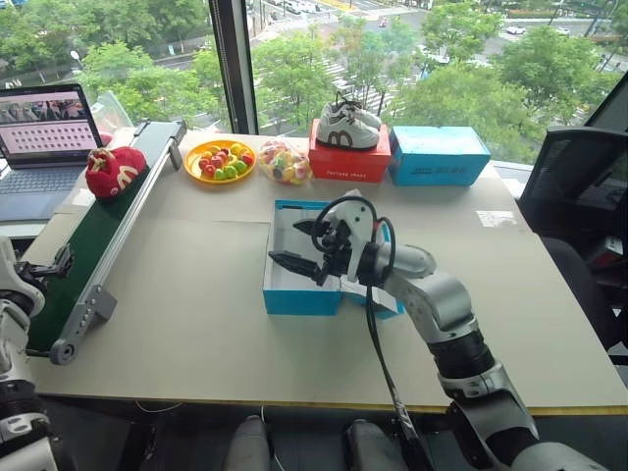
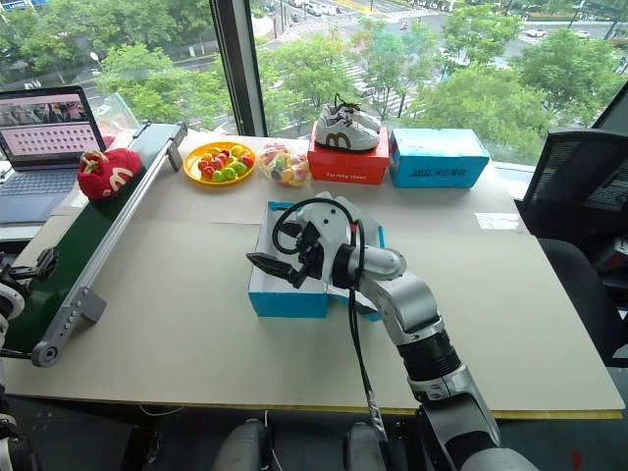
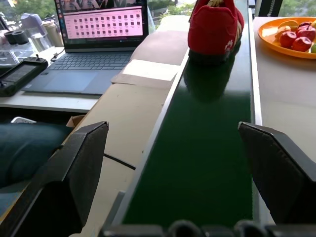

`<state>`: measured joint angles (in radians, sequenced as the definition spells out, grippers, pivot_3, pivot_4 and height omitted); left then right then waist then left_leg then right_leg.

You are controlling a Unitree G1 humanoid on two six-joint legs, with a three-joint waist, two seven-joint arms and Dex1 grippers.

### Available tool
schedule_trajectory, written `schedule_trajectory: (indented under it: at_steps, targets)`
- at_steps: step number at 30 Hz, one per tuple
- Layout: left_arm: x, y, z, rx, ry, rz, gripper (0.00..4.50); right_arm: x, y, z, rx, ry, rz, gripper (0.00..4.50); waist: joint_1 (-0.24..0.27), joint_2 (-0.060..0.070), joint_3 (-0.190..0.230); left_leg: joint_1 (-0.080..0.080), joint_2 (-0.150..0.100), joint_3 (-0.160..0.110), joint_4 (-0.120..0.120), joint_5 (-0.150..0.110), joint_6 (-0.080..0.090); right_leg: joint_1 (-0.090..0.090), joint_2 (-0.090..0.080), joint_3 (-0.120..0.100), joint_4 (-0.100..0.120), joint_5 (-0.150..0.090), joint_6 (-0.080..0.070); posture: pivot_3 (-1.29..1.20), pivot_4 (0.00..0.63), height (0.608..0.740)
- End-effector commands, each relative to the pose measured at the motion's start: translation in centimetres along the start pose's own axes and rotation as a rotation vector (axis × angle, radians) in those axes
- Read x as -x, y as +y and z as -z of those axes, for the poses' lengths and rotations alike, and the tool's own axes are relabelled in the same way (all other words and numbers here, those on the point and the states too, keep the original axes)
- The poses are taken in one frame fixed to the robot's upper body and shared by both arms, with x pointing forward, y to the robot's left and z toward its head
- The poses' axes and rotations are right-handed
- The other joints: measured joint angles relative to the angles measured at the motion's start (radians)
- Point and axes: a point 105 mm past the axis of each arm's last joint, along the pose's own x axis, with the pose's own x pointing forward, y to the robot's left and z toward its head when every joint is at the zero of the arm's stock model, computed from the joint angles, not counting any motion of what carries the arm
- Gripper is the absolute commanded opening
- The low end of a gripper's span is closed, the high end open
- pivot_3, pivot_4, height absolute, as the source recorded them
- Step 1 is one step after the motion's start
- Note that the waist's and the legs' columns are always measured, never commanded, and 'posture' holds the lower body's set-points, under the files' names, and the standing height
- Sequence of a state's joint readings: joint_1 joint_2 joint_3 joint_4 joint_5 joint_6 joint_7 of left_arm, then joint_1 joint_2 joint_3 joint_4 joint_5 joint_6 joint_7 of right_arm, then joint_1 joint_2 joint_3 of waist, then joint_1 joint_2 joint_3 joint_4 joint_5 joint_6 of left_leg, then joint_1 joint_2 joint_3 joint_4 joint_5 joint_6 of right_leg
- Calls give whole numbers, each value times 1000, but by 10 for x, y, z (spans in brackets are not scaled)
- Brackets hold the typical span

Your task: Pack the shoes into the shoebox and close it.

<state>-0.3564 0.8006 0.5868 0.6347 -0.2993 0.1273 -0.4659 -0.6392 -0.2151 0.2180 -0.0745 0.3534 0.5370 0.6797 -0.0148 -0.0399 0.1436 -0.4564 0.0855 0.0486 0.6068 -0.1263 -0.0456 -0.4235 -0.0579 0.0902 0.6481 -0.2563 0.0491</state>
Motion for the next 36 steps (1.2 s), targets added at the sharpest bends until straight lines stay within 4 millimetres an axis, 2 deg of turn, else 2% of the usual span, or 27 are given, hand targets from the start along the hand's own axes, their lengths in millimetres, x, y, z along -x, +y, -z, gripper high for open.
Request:
schedule_trajectory:
  at_steps: [1, 16, 23, 31, 34, 36]
  targets:
    - [-3, -1, -12, -30, -44, 47, 4500, 6, -1, -13, 41, -49, 16, 4449, -1, 0, 0, 0, 0, 0, 0, 0, 0, 0, 0, 0, 0, 0, 0, 0, 150, 740]
    - [-6, 10, 10, -1, 14, 18, 4500, 12, -4, -13, 58, -23, 34, 4449, -2, 0, 0, 0, 0, 0, 0, 0, 0, 0, 0, 0, 0, 0, 0, 0, 150, 740]
    - [-8, 14, 14, 1, 35, 6, 4500, 14, -6, -14, 71, -15, 41, 4449, -1, 0, 0, 0, 0, 0, 0, 0, 0, 0, 0, 0, 0, 0, 0, 0, 150, 740]
    - [-12, 5, 21, 11, 63, 42, 4500, 15, -9, -16, 82, -15, 53, 4449, 0, 0, 0, 0, 0, 0, 0, 0, 0, 0, 0, -1, 0, 0, 0, 0, 150, 740]
    - [-14, 0, 22, 22, 56, 64, 3896, 15, -10, -16, 85, -13, 56, 4500, 1, 0, 0, 0, 0, 0, 0, 0, 0, 0, 0, -1, 0, 0, 0, 0, 150, 740]
    - [-15, -5, 23, 23, 52, 79, 3169, 15, -10, -17, 87, -12, 57, 4500, 2, 0, 0, 0, 0, 0, 0, 0, 0, 0, 0, -1, 0, 0, 0, 0, 150, 740]
